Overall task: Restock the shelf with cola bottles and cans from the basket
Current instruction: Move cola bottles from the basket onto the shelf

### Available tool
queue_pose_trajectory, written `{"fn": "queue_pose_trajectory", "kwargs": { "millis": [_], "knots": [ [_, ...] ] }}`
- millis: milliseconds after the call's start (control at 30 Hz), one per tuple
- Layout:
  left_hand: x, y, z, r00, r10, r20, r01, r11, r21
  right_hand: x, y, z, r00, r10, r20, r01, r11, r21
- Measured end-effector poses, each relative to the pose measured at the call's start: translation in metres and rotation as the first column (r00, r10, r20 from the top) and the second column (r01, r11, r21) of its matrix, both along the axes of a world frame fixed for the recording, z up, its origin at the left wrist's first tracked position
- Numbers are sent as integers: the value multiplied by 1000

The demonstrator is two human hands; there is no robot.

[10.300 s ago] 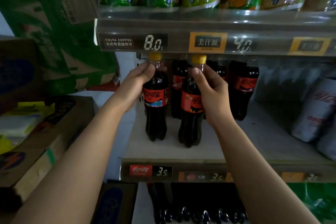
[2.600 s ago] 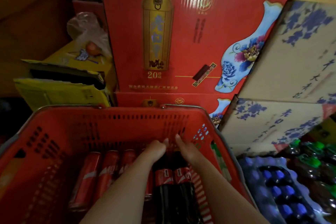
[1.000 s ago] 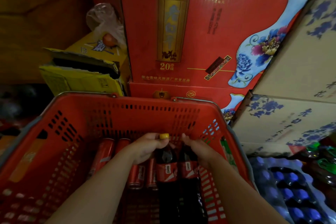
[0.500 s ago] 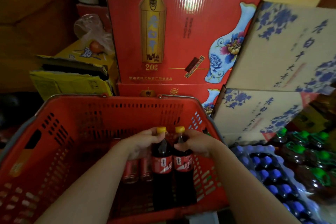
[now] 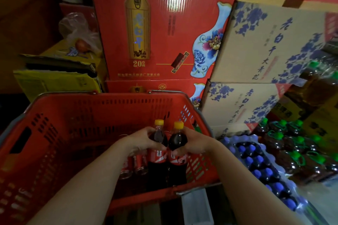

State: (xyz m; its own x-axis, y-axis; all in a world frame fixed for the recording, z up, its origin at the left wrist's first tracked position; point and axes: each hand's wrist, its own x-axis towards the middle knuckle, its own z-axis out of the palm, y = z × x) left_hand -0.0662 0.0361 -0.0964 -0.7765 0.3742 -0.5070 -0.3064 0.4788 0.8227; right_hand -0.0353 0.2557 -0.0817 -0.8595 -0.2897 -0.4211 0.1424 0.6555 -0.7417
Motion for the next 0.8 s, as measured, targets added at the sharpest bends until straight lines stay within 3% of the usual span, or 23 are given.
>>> {"fn": "queue_pose_trajectory", "kwargs": {
  "millis": [267, 467, 667, 800],
  "knots": [
    [-1, -17, 37, 986, 123, -113, -103, 980, 168, 3, -11, 30, 983, -62, -175, 23, 975, -219],
    [-8, -36, 89, 929, 332, -163, -257, 897, 361, -12, -22, 67, 923, -273, -272, 106, 858, -503],
    [3, -58, 135, 794, 582, -176, -404, 722, 562, -44, -31, 83, 883, -402, -244, 115, 687, -717],
    [24, -69, 157, 633, 756, -164, -481, 551, 682, -60, -51, 103, 924, -349, -154, 71, 554, -829]
  ]
}}
